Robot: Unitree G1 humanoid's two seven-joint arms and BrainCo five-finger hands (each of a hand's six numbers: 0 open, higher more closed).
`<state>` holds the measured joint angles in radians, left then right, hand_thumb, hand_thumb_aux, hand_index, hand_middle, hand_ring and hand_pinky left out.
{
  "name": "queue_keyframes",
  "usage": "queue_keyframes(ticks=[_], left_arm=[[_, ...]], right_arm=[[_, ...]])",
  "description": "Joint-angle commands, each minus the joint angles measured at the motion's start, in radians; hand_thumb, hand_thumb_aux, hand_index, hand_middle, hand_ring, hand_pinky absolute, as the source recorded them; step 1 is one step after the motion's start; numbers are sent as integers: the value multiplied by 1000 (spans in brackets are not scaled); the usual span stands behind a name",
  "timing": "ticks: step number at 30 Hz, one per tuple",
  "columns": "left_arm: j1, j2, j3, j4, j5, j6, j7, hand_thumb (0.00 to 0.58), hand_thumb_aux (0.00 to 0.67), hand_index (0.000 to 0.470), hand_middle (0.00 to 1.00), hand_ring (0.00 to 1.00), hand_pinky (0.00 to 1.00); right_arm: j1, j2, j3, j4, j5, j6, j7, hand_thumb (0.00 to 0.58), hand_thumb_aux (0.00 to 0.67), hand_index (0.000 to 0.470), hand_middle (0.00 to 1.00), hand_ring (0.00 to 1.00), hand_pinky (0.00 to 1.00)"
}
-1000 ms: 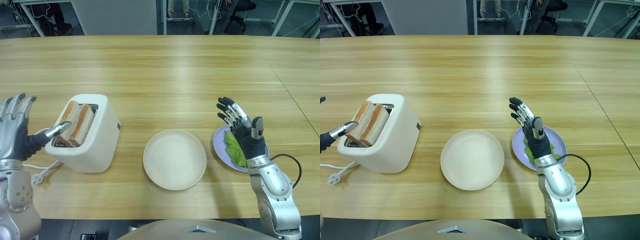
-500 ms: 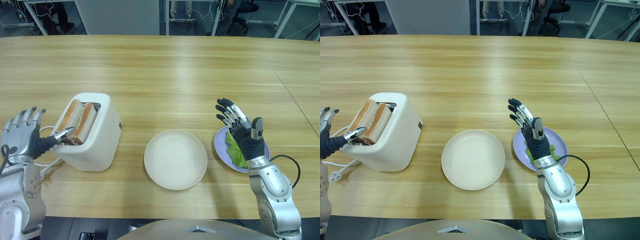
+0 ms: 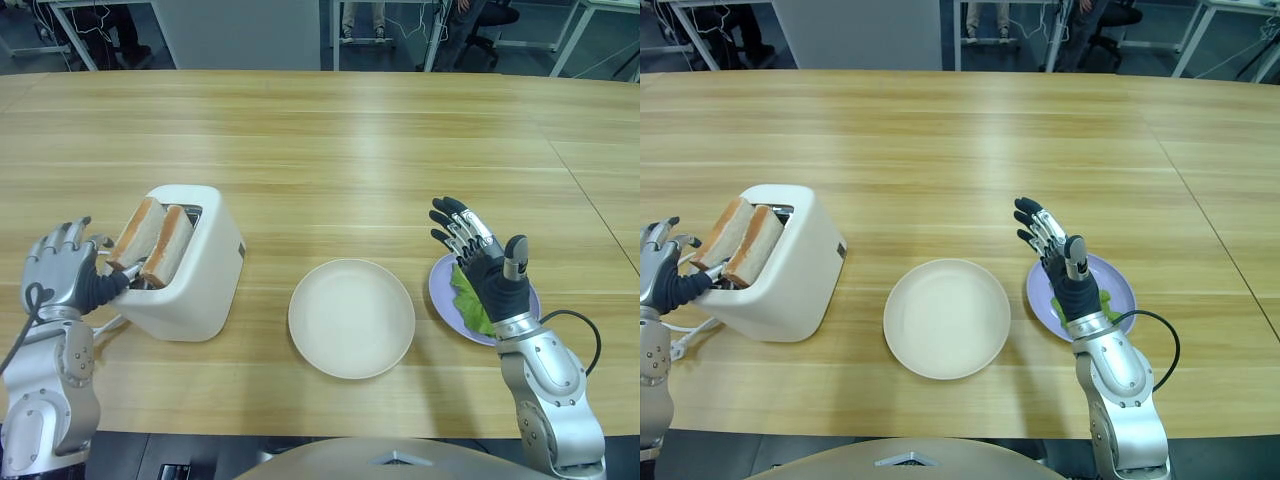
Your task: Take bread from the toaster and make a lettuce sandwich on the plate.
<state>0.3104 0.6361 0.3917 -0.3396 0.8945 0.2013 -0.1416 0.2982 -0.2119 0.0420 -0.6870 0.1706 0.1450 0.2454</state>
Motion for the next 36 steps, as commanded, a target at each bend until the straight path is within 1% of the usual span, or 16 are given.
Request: queue_keyframes(ticks=[1,4,12,21,28,29,30,31,33,36], left_arm=[[-2,-33,-26,48,-80,7,-29,580,670,460,0,0,0],[-9,-63,-24,39,-147,7,-35,580,670,460,0,0,0],[-53,-114,34,-42,-265,-14,39,580,670,460,0,0,0],[-96,-171,100,-136,-388,-29,85,580,670,460,0,0,0],[-103,-189,127,-141,-462,-69,101,580,670,460,0,0,0],[-103,-192,133,-143,-475,-78,104,580,670,460,47,47,47],[-107,-198,144,-147,-494,-87,110,580,670,460,612,612,612],[-111,-201,158,-154,-519,-96,110,580,670,460,1000,1000,1000],[-123,-205,187,-175,-576,-108,103,580,670,460,1000,1000,1000],[-145,-200,225,-231,-659,-110,82,580,670,460,1000,1000,1000]], right_arm=[[9,-6,3,-12,-3,16,-1,0,0,0,0,0,0],[10,-8,2,-12,-2,16,1,0,0,0,0,0,0],[10,-15,2,-7,-9,13,-2,0,0,0,0,0,0],[-1,-44,9,25,-113,-5,-16,0,0,0,0,0,0],[-23,-57,4,64,-157,-17,-20,0,0,0,0,0,0],[-26,-61,5,66,-170,-19,-19,0,0,0,0,0,0],[-29,-71,4,66,-190,-24,-19,0,0,0,0,0,0],[-38,-87,-4,69,-215,-31,-18,0,0,0,0,0,0],[-60,-136,-40,82,-254,-50,-10,0,0,0,0,0,0],[-96,-243,-109,151,-347,-127,-18,0,0,0,0,0,0]])
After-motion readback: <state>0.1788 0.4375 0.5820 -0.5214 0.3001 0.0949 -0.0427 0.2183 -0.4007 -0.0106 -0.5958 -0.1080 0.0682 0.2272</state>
